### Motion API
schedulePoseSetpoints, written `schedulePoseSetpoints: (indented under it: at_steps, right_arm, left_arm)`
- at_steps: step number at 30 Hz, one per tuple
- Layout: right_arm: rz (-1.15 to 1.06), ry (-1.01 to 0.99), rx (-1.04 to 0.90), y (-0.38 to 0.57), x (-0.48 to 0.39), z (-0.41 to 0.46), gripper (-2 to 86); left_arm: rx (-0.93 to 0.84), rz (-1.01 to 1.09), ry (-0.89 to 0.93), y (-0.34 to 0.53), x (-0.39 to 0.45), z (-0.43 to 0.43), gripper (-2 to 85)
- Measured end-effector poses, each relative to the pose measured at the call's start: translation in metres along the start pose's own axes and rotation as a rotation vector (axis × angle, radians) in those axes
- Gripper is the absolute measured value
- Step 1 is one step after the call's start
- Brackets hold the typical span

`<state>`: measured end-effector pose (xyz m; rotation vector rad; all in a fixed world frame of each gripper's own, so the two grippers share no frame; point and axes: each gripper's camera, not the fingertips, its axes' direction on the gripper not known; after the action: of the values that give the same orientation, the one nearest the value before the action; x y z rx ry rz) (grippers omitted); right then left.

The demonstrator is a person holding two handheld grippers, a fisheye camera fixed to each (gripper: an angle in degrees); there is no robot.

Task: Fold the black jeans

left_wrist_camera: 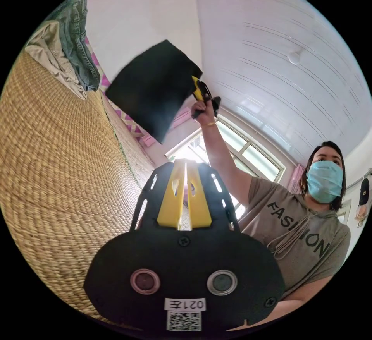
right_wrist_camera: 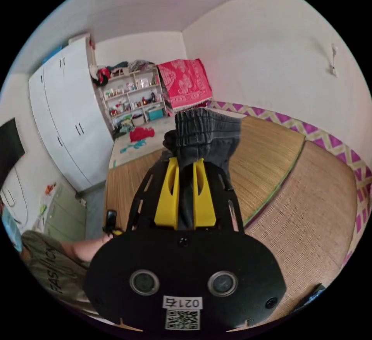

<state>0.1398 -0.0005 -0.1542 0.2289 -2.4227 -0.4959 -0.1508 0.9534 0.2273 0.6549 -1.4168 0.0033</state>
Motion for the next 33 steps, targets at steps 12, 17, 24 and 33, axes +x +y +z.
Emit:
schedulePoseSetpoints:
  at_steps: [12, 17, 24, 33]
  right_arm:
    - [0.188, -0.164, -0.254, 0.307, -0.104, 0.092, 7.2]
    - [0.070, -0.104, -0.195, 0.324, -0.129, 0.080, 9.3]
    - [-0.182, -0.014, -0.217, 0.330, -0.190, 0.107, 13.0]
    - [-0.045, 0.133, -0.195, 0.347, -0.189, 0.151, 5.1]
  left_arm:
    - [0.056, -0.006, -0.016, -0.028, 0.001, -0.017, -1.0]
    - [0.085, 0.014, -0.087, -0.046, 0.037, -0.019, -1.0]
    - [0.066, 0.116, -0.176, -0.032, 0.129, -0.019, -1.0]
    - [0.030, 0.105, -0.294, -0.010, 0.171, -0.008, -1.0]
